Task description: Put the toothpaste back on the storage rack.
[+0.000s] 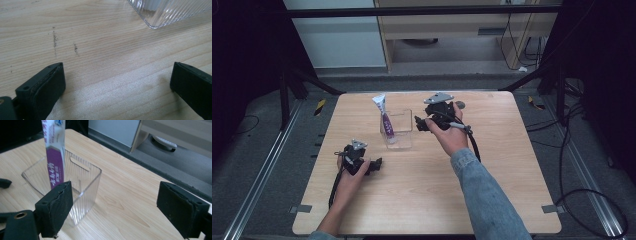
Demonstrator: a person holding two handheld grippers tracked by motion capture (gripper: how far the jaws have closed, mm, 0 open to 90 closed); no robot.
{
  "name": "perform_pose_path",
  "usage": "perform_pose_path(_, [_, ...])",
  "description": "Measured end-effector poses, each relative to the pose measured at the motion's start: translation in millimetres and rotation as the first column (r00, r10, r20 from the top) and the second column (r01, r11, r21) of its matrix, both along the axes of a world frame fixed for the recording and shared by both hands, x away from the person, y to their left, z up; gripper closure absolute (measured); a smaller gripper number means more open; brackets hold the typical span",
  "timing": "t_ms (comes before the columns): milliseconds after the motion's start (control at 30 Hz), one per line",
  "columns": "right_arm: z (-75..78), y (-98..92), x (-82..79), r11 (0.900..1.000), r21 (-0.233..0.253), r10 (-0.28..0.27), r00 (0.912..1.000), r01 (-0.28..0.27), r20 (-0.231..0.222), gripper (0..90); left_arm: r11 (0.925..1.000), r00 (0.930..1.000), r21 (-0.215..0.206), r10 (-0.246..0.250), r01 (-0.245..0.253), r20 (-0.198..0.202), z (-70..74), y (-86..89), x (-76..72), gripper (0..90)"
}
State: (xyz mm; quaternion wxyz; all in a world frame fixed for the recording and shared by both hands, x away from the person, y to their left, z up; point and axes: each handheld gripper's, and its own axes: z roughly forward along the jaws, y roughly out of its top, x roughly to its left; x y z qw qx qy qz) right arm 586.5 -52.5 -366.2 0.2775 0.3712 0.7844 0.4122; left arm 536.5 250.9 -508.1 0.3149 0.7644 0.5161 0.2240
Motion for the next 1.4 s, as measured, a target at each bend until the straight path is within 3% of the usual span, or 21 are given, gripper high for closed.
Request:
perform_pose_path(267, [-3.9, -25.8, -1.9, 0.999, 0.022, -0.033, 0.9991, 0.033, -0.029, 17.8, 1.0, 1.0, 0.0, 0.0, 0.0, 0.0, 0.0, 0.0, 0.0, 0.0])
perform_pose_path(867, [-23.9, -70.2, -8.4, 0.997, -0.007, -0.081, 0.9943, 0.08, -0.07, 20.8, 1.0, 1.0, -0.001, 0.001, -0.001, 0.0, 0.0, -0.1, 0.0, 0.0])
perform_pose_path(1100, [-31.2, -92.3, -8.6, 0.993, -0.028, -0.121, 0.9878, 0.119, -0.098, 21.0, 1.0, 1.0, 0.0, 0.0, 0.0, 0.0, 0.0, 0.0, 0.0, 0.0])
perform_pose_path(1400, [-38.7, -113.7, -11.1, 0.988, -0.018, -0.153, 0.9808, 0.152, -0.121, 21.0, 1.0, 1.0, 0.001, 0.0, 0.0, 0.0, 0.0, 0.0, 0.0, 0.0])
